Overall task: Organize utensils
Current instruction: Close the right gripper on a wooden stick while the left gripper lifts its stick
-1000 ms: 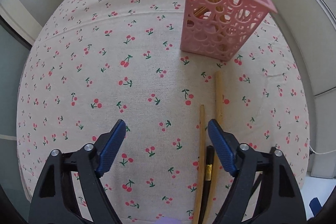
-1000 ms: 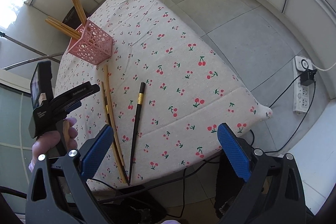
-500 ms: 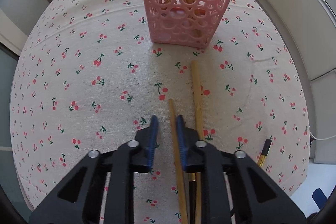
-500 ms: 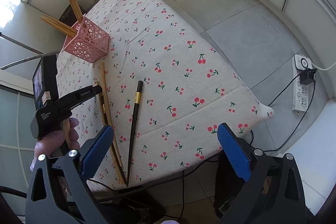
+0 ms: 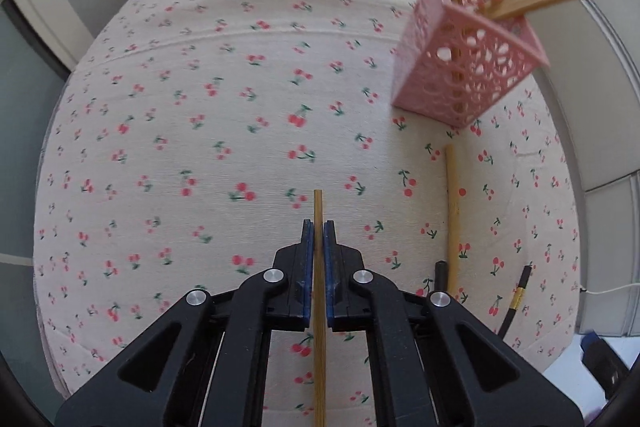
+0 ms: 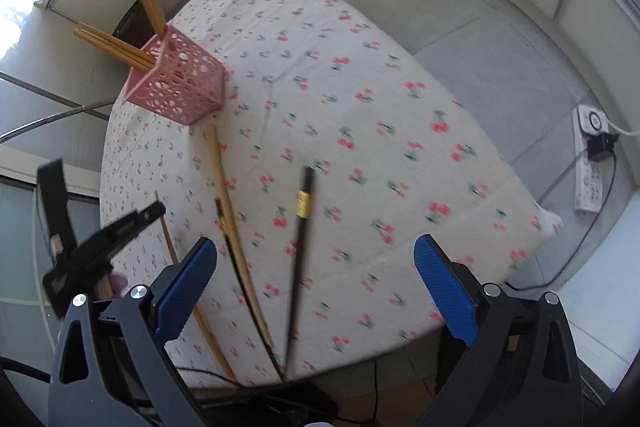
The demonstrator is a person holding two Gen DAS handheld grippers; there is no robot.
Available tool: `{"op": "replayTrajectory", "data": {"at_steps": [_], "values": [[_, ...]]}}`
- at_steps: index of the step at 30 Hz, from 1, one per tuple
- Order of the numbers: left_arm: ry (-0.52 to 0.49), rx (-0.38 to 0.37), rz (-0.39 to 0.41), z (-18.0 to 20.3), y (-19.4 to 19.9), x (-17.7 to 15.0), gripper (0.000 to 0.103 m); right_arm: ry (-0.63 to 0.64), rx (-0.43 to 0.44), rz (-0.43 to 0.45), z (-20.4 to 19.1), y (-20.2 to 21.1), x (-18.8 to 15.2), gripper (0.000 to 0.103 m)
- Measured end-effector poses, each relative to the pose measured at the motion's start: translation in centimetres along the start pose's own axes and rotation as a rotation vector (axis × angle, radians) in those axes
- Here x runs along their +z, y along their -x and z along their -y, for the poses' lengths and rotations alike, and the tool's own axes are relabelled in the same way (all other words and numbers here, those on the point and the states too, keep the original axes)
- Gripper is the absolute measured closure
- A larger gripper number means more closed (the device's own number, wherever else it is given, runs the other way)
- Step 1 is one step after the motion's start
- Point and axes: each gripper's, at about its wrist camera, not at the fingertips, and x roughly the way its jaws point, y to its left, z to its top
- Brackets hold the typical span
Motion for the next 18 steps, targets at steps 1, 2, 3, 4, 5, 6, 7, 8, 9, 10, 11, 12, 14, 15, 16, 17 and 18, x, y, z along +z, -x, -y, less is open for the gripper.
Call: {"op": "replayTrajectory", "data": {"at_steps": [1,2,3,4,5,6,7,8,9,10,11,12,14,15,16,17,18], "values": [[0.010,-0.008,0.011,-0.5,0.7,0.0,0.099,0.031,-0.007,0.005,-1.4,-0.5,0.5,0.007],[0.018,-0.016,0.023,-1.0,1.4,0.1,0.099,0.069,-0.017,0.007,-2.7,-1.0,0.9,0.007],[0.026,-0.025,0.039,-1.3,2.2,-0.2,0.099,0.105,-0.030,0.008,-4.0,-1.6,1.1,0.007],[0.031,-0.032,0.051,-1.7,2.8,0.0,0.099,0.135,-0.044,0.014,-5.4,-2.3,1.4,0.007],[0.034,-0.039,0.063,-2.1,3.4,0.0,0.099,0.156,-0.049,0.016,-6.5,-2.9,1.7,0.007],[0.036,-0.044,0.078,-2.6,4.1,0.1,0.099,0.177,-0.057,0.014,-7.7,-3.8,1.9,0.007],[0.036,-0.048,0.090,-3.7,4.9,-0.1,0.099,0.198,-0.069,0.012,-8.7,-4.7,2.1,0.007],[0.036,-0.052,0.104,-4.1,5.7,-0.5,0.099,0.215,-0.081,0.008,-9.4,-5.4,2.3,0.007],[0.036,-0.057,0.113,-3.4,5.8,0.0,0.099,0.233,-0.101,0.007,-10.2,-6.3,2.5,0.007],[0.034,-0.065,0.126,-3.6,6.4,0.0,0.099,0.246,-0.122,0.011,-10.8,-7.1,2.7,0.007],[0.031,-0.069,0.139,-3.5,7.0,0.3,0.099,0.256,-0.138,0.012,-11.2,-7.9,3.0,0.007],[0.027,-0.069,0.151,-3.6,7.3,0.3,0.099,0.261,-0.148,0.010,-11.4,-8.6,3.1,0.007],[0.017,-0.066,0.172,-3.5,8.0,0.4,0.099,0.269,-0.160,0.001,-11.9,-9.9,3.6,0.007],[0.014,-0.066,0.181,-3.5,8.1,0.6,0.099,0.275,-0.167,-0.001,-12.0,-10.4,3.7,0.008],[0.013,-0.069,0.187,-3.4,8.2,0.6,0.099,0.283,-0.179,0.002,-12.3,-10.9,4.0,0.011],[0.013,-0.072,0.190,-3.5,8.2,0.7,0.099,0.291,-0.185,0.005,-12.4,-11.2,4.1,0.014],[0.014,-0.073,0.193,-3.6,8.4,0.7,0.099,0.296,-0.188,0.004,-12.6,-11.5,4.2,0.018]]}}
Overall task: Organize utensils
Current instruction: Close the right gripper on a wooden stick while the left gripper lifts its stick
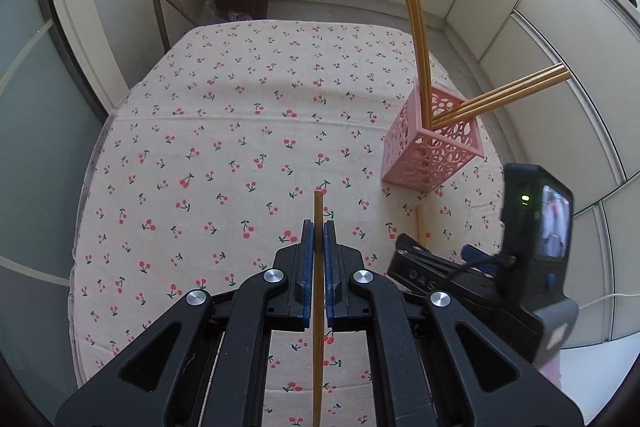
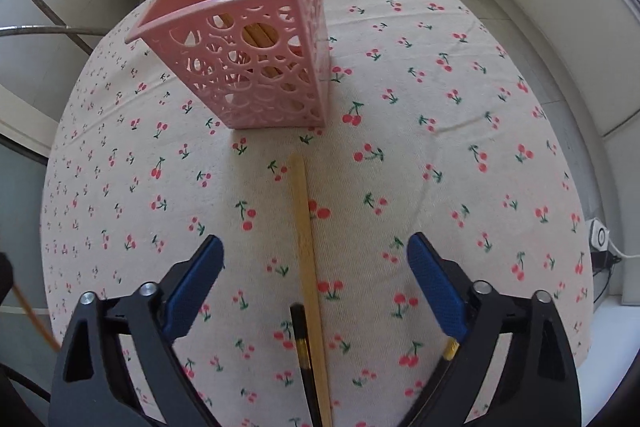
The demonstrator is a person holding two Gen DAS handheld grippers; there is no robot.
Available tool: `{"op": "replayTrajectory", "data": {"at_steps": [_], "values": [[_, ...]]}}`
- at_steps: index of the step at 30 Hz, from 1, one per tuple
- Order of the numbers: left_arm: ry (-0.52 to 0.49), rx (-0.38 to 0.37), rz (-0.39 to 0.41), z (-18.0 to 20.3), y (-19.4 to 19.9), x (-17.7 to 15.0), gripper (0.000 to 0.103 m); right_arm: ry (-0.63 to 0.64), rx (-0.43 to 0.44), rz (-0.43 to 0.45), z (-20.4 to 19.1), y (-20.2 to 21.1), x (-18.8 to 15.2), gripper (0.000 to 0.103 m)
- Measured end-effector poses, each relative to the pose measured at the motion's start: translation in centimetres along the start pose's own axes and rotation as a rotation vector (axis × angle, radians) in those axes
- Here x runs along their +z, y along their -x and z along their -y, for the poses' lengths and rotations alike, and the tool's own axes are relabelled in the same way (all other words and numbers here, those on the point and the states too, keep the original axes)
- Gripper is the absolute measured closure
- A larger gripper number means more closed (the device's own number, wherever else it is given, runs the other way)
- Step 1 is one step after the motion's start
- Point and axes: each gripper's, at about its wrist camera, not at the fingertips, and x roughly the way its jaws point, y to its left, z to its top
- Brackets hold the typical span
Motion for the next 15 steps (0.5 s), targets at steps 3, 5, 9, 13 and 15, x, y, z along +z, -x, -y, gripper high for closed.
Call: {"op": "replayTrajectory", "data": {"at_steps": [3,5,9,13,15], "values": [[0.001,0.008,0.006,-0.3,0.1,0.1,0.099,0.010,-0.010,-0.028,-0.5,-1.0,0.2,0.039],[0.003,0.011,0.003,-0.5,0.1,0.1,0.099,0.032,-0.050,-0.007,-1.0,-1.0,0.3,0.046],[0.009,0.015,0.004,-0.9,0.1,0.0,0.098,0.010,-0.064,0.015,-0.7,-0.8,0.6,0.082],[0.010,0.014,0.006,-1.1,0.3,0.0,0.098,-0.009,-0.048,0.026,0.5,-0.4,1.0,0.095],[0.009,0.014,0.009,-1.0,0.3,-0.1,0.098,-0.007,-0.047,0.042,0.9,-0.2,1.1,0.095]]}}
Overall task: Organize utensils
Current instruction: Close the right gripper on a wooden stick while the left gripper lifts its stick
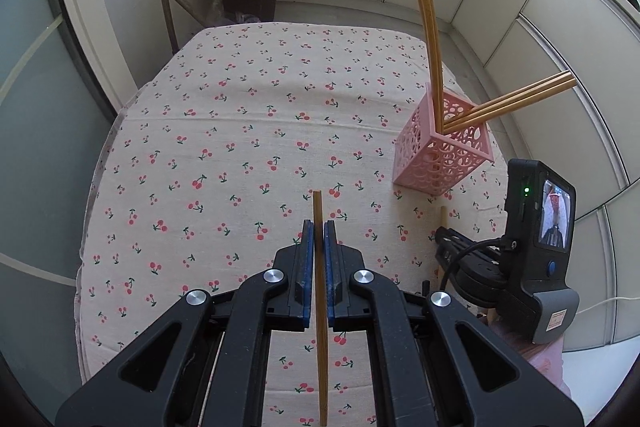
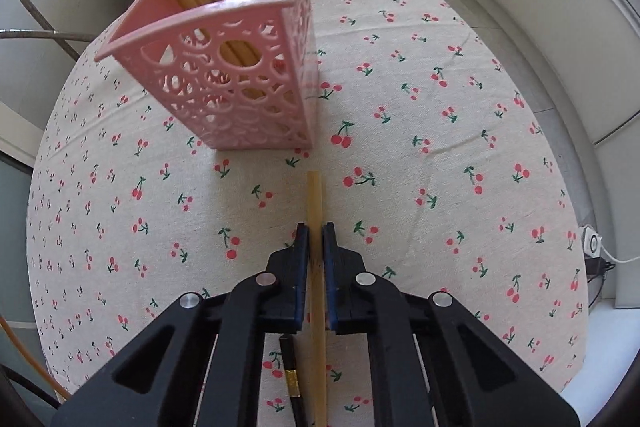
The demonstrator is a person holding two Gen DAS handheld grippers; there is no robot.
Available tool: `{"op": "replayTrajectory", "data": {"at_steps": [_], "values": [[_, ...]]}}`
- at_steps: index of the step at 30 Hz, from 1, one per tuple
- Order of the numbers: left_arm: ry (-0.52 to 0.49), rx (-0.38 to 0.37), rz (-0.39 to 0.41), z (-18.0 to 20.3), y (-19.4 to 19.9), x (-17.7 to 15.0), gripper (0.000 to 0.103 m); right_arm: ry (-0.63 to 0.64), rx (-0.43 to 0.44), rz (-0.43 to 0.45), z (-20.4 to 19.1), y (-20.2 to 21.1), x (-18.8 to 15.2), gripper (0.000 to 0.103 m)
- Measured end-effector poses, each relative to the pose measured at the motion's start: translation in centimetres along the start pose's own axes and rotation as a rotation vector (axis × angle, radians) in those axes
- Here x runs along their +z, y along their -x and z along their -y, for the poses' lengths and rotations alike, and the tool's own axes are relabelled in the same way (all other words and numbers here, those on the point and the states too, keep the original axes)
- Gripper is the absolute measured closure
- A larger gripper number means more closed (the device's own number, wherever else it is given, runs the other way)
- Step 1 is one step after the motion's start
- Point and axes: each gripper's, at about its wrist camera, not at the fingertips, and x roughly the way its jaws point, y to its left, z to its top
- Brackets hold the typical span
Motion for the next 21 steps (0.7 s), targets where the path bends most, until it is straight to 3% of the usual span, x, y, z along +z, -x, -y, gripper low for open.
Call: {"op": "replayTrajectory", "data": {"at_steps": [9,21], "values": [[-0.009,-0.011,0.068,0.4,2.1,0.1,0.098,-0.026,0.067,0.138,2.4,5.2,0.5,0.095],[-0.040,-0.026,0.114,0.6,4.5,-0.6,0.098,-0.036,0.246,0.374,6.2,17.1,-3.3,0.095]]}}
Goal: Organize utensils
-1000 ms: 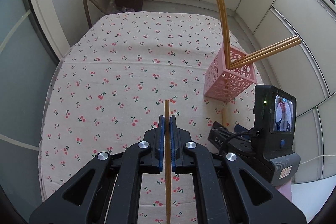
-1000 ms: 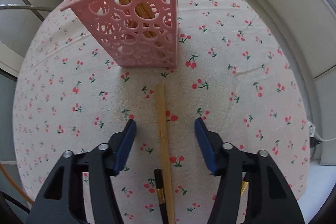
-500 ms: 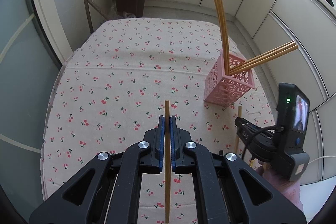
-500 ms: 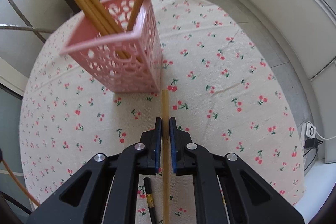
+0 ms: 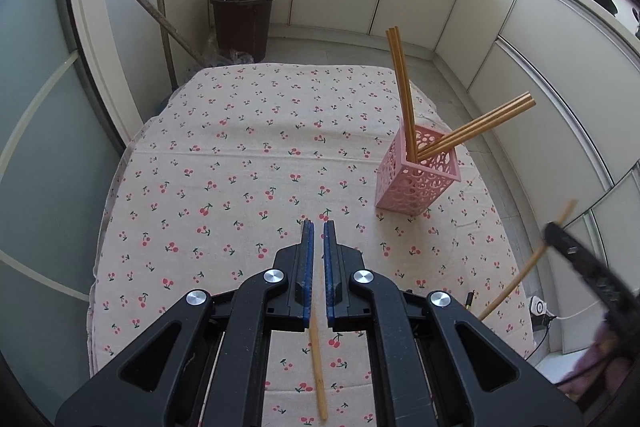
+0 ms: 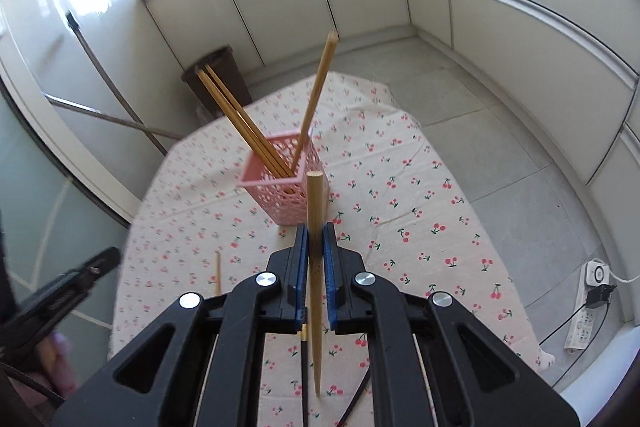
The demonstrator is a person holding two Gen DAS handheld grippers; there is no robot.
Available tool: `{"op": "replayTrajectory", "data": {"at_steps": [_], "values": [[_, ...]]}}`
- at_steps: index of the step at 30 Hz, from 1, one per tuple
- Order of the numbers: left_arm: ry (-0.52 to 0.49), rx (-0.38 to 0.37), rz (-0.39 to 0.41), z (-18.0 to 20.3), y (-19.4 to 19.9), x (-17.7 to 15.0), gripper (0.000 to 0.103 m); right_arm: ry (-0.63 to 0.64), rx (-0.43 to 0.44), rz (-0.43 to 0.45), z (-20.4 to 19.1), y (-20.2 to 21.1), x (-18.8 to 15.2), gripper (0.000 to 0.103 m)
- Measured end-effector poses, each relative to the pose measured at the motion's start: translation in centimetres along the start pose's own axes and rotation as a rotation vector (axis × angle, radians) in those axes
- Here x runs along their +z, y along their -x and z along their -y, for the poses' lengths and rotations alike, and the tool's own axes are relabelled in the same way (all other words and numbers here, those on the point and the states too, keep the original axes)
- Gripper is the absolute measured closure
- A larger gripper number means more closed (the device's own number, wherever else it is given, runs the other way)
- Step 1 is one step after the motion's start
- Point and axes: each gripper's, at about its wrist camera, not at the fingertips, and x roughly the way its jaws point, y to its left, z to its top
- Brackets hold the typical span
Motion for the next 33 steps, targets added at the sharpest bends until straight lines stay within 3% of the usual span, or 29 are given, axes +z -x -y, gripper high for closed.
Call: {"op": "replayTrajectory", "data": {"at_steps": [4,6,8,9,12,19,21,22,25,33], "values": [[0.022,-0.012,-0.077,-0.3,-2.2,-0.3,0.098,-0.029,0.065,0.079,0.7,4.3,0.4,0.095],[0.025,-0.033,-0.162,-0.1,-4.6,-0.3,0.094,-0.041,0.095,0.109,1.0,5.9,0.5,0.095],[0.069,-0.021,-0.207,-0.3,-6.9,-0.1,0.051,-0.059,0.126,0.133,1.5,7.2,0.8,0.095],[0.078,0.004,-0.211,-0.3,-8.0,0.1,0.049,-0.065,0.136,0.143,1.7,7.6,1.0,0.095],[0.081,0.089,-0.255,-0.7,-11.6,0.2,0.050,-0.078,0.144,0.164,2.6,8.4,1.5,0.095],[0.116,0.159,-0.350,-1.7,-16.3,-1.3,0.052,-0.124,0.140,0.153,5.2,8.5,2.3,0.095],[0.081,0.189,-0.353,-1.3,-16.8,-1.8,0.055,-0.136,0.144,0.147,5.6,8.5,2.4,0.095],[0.063,0.194,-0.340,-1.0,-16.8,-1.9,0.064,-0.137,0.143,0.147,5.7,8.5,2.4,0.095],[0.048,0.165,-0.349,-0.5,-16.7,-2.1,0.099,-0.137,0.147,0.153,5.8,8.8,2.4,0.095],[0.101,0.084,-0.285,-1.3,-14.2,-2.2,0.099,-0.151,0.145,0.138,5.9,8.5,2.1,0.095]]}}
